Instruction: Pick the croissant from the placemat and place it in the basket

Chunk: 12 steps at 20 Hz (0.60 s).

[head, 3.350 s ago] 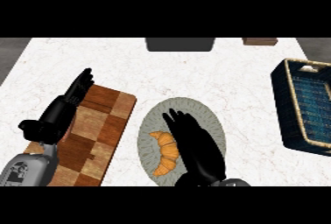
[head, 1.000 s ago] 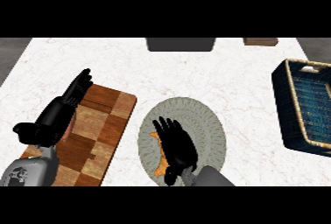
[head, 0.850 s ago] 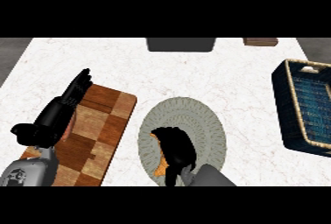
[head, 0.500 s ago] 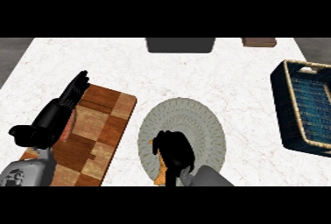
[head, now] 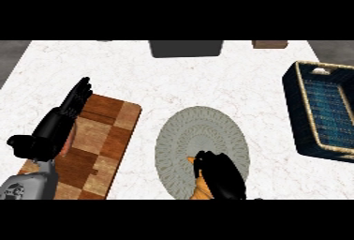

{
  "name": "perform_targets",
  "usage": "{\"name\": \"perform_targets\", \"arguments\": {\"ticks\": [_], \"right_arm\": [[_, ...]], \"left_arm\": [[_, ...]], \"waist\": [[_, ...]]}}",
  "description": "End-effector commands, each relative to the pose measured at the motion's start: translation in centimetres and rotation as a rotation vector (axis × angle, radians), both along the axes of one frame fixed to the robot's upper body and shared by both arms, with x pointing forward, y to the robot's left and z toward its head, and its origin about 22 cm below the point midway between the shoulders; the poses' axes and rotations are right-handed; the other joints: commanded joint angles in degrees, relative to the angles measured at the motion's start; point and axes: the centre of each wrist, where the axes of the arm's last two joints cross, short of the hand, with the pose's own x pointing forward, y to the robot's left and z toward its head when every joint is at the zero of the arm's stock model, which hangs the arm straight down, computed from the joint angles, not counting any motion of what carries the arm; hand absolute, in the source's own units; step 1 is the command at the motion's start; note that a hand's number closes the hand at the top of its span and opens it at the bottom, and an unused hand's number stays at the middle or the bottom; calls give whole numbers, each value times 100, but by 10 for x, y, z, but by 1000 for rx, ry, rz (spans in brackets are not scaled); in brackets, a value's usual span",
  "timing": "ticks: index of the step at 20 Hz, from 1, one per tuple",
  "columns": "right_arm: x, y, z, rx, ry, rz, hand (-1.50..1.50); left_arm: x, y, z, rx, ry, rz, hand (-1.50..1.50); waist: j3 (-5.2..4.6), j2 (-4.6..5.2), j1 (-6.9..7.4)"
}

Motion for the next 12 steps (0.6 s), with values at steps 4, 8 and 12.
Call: {"name": "perform_targets", "arguments": {"ticks": [4, 8, 12], "right_arm": [[-58, -100, 48, -12, -86, -65, 150], [-94, -117, 69, 157, -83, -117, 150], [-110, -102, 113, 430, -104, -158, 150]], "left_arm": [[6, 9, -4, 16, -13, 18, 0], [0, -3, 14, 5, 3, 12, 0], [-9, -5, 0, -1, 1, 4, 0]], "waist": [[-11, 58, -91], [0, 49, -22], [-6, 46, -5]]}}
